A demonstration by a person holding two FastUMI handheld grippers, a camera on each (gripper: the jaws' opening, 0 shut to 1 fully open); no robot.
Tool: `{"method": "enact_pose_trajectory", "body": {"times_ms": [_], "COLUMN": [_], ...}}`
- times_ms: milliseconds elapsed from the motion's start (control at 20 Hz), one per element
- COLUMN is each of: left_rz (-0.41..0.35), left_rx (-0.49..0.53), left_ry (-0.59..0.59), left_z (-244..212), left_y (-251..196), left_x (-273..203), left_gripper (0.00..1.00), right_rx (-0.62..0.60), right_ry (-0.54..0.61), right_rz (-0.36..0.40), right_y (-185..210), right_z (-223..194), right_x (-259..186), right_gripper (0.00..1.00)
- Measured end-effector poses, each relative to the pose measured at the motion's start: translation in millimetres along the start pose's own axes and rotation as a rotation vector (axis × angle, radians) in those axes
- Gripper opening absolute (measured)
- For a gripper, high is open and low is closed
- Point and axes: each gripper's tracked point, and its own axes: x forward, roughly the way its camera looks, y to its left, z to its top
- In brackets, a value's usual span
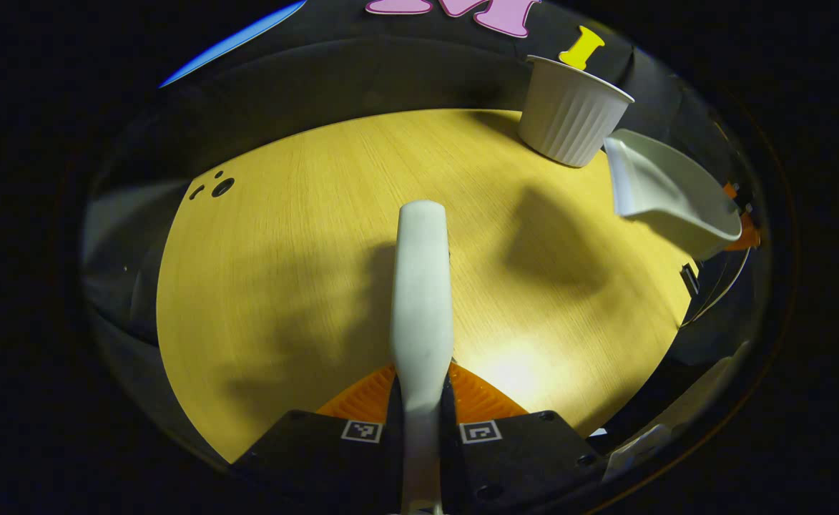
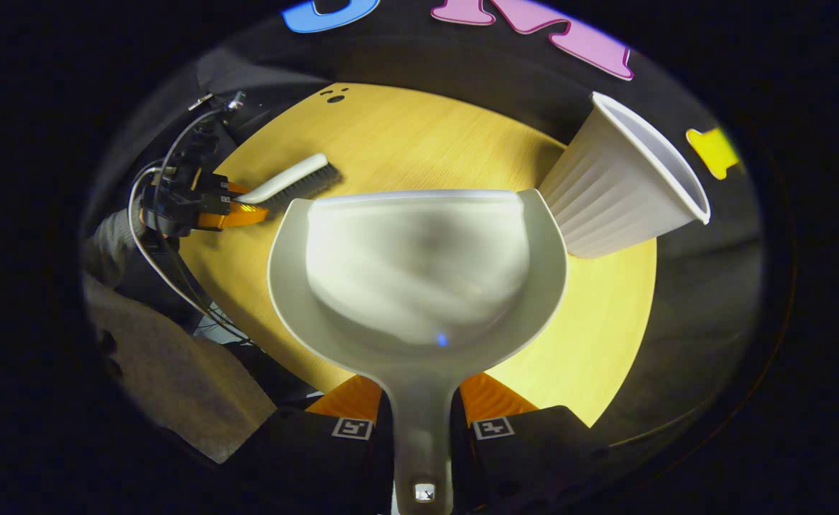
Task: Pick up the small broom and dustpan from the desktop, sweep the trash into the dustpan with the broom, and then empty the trash into the garbage bin.
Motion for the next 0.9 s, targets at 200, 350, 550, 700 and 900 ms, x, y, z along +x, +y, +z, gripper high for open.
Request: {"method": "enact_pose_trajectory", "body": {"times_ms": [200,350,550,700,900], "left_rz": [0.022,0.036,0.062,0.072,0.096], "left_rx": [-0.016,-0.024,-0.030,-0.036,-0.022], "left_ry": [0.013,0.016,0.030,0.036,0.040], "left_z": [-4.1,-2.5,-2.2,-3.0,1.2], "left_y": [3.9,7.0,9.0,10.9,12.8], "left_x": [3.6,8.5,16.9,20.6,22.1], "left_gripper": [0.25,0.24,0.26,0.27,0.33], "right_rx": [0.090,0.115,0.108,0.102,0.129], "right_ry": [-0.014,-0.010,0.010,0.012,0.011], "right_rz": [0.011,0.008,-0.027,-0.040,-0.017], "right_y": [9.8,12.2,6.4,4.5,5.1], "right_z": [-4.7,-13.0,-25.9,-27.6,-27.0], "right_x": [45.1,68.5,90.1,104.8,110.6], "right_gripper": [0.36,0.36,0.36,0.40,0.36]}}
